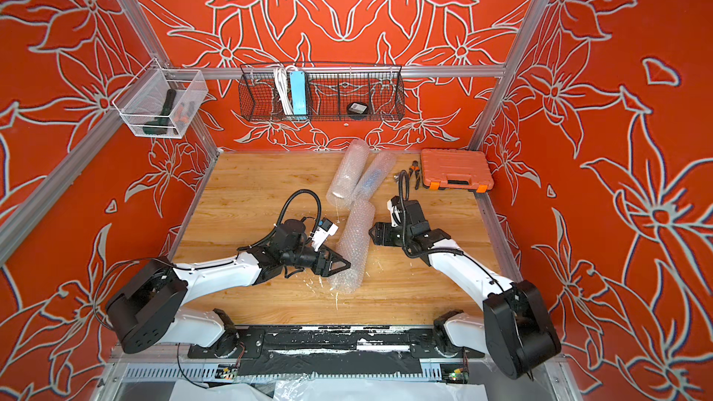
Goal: Unwrap the vase from the bubble wrap
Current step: Adjust the bubble wrap at the center of the board.
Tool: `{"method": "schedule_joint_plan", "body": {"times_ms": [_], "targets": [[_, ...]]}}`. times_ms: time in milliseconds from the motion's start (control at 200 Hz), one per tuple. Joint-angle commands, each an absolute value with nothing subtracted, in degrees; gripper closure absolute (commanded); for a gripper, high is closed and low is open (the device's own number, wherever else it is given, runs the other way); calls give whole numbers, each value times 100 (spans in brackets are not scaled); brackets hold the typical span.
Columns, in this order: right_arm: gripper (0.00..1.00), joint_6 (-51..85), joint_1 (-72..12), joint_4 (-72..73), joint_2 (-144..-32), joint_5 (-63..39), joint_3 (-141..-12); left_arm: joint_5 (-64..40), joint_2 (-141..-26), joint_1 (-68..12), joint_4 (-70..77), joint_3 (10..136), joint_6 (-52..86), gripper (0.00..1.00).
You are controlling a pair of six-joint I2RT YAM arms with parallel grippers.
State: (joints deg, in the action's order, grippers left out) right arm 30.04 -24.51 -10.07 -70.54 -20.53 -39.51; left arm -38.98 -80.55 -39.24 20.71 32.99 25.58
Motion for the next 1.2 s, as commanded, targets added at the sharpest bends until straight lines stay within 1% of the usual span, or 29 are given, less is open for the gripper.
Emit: {"method": "schedule_joint_plan", "body": {"times_ms": [0,160,285,415,495,621,686,871,1066,1121,1191], "targets": [[17,3242,-2498,-941,-7209,-2795,-4090,-4051,-8179,-4008,1982,3354,2592,26],[16,3186,-2610,-931,-7601,-3045,-4262,-4112,-8304,-4043,2010,3410,2595,26],[19,3111,-2642,-963,-7823,-3039,-4268,-4175,-8352,-4092,2003,3479,2599,27],[24,3022,-2644,-1167,-7910,-2622,-4209,-4201,-8269,-4096,1903,3557,2584,26],[28,2922,-2639,-1328,-7910,-2308,-4136,-4139,-8080,-4096,1801,3586,2557,23],[31,2835,-2643,-1500,-7886,-1941,-3982,-3601,-7724,-4096,1593,3543,2468,17],[33,2822,-2639,-1591,-7868,-1761,-3918,-3094,-7589,-4096,1459,3496,2480,16],[34,2764,-2646,-1829,-7840,-1293,-3780,-1763,-7505,-4096,1237,3308,2712,14],[35,2769,-2638,-2048,-7853,-852,-3739,-1396,-7812,-4096,1075,3359,3001,15],[35,2760,-2641,-2019,-7841,-850,-3712,-1551,-7881,-4096,1193,3350,3028,15],[35,2760,-2641,-1912,-7833,-999,-3675,-1999,-7978,-4096,1437,3349,3041,17]]}}
